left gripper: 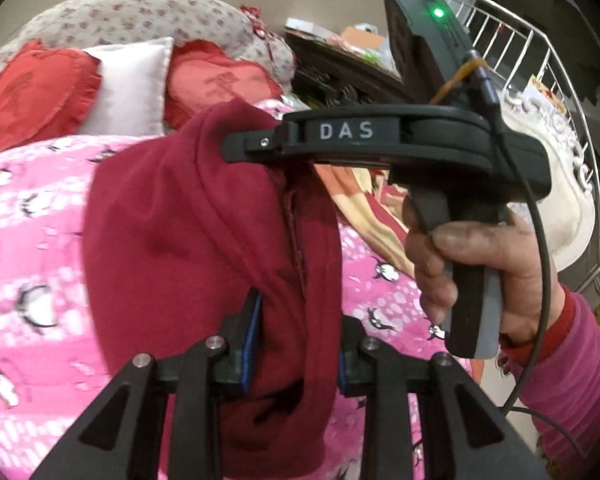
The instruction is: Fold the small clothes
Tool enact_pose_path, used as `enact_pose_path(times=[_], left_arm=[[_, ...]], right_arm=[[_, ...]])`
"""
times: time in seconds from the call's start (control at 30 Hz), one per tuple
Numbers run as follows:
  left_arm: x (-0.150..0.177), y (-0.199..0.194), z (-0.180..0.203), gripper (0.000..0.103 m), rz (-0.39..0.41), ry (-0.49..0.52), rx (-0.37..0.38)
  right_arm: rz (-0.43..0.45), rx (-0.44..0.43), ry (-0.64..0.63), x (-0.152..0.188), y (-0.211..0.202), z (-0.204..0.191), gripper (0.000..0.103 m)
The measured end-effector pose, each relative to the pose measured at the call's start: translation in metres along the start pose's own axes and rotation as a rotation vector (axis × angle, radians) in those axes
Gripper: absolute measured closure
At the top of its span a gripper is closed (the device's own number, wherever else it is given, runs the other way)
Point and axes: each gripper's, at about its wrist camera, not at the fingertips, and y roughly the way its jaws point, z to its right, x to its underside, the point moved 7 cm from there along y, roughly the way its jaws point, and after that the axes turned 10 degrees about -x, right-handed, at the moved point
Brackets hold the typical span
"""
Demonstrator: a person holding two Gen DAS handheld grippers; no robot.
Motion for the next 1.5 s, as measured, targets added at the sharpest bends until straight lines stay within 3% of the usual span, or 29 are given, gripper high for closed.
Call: enact_pose_path(times=[0.17, 0.27, 0.37, 0.4, 0.5, 0.57, 0.67, 0.87, 0.93, 1.0, 1.13, 1.23, 1.3, 1.4, 1.5], left_arm=[[0.017, 0.032, 0.017, 0.07, -0.062, -0.033, 0.023], [0.027, 0.03, 0.021, 0.064, -0.107, -0.054, 0.056], [0.024, 0.004, 0.019, 0.056, -0.075, -0.022, 0.066], [0.023, -0.008, 0.019, 0.05, -0.051, 0.004, 0.053], [0.021, -0.035, 0.003, 0.038, 0.006, 0.062, -0.026], [0.021, -0.041, -0.012, 0.038, 0.019, 0.08, -0.094], [0.026, -0.032, -0.038, 0.038, 0.011, 0.08, -0.195], [0.047, 0.014, -0.068, 0.038, -0.068, 0.007, -0.272], [0.053, 0.031, -0.073, 0.036, -0.092, -0.016, -0.267], [0.06, 0.04, -0.076, 0.032, -0.107, -0.049, -0.249], [0.06, 0.035, -0.078, 0.03, -0.11, -0.058, -0.257], [0.053, 0.023, -0.077, 0.03, -0.082, -0.041, -0.275], [0.047, 0.015, -0.077, 0.03, -0.061, -0.046, -0.286], [0.041, 0.01, -0.082, 0.03, -0.046, -0.082, -0.284], [0.041, 0.012, -0.086, 0.03, -0.053, -0.107, -0.286]], right_arm=[[-0.042, 0.067, 0.07, 0.028, 0.009, 0.056, 0.103], [-0.067, 0.099, 0.102, 0.045, 0.023, 0.08, 0.103], [-0.044, 0.093, 0.116, 0.048, 0.024, 0.086, 0.101], [-0.034, 0.096, 0.129, 0.048, 0.02, 0.088, 0.093], [-0.017, 0.101, 0.163, 0.047, 0.002, 0.088, 0.087], [0.021, 0.14, 0.15, 0.045, -0.02, 0.083, 0.087], [0.055, 0.069, 0.131, 0.046, -0.039, 0.061, 0.087], [-0.049, -0.027, 0.013, 0.068, -0.019, 0.013, 0.087], [-0.087, 0.056, -0.031, 0.081, -0.005, 0.019, 0.087], [-0.115, 0.129, 0.004, 0.096, 0.004, 0.04, 0.091], [-0.059, 0.103, 0.101, 0.1, -0.009, 0.058, 0.09], [0.023, 0.084, 0.147, 0.096, -0.032, 0.062, 0.084], [0.046, 0.055, 0.188, 0.093, -0.036, 0.068, 0.073], [0.029, 0.037, 0.24, 0.091, -0.019, 0.078, 0.061], [-0.015, 0.0, 0.283, 0.088, 0.007, 0.082, 0.06]])
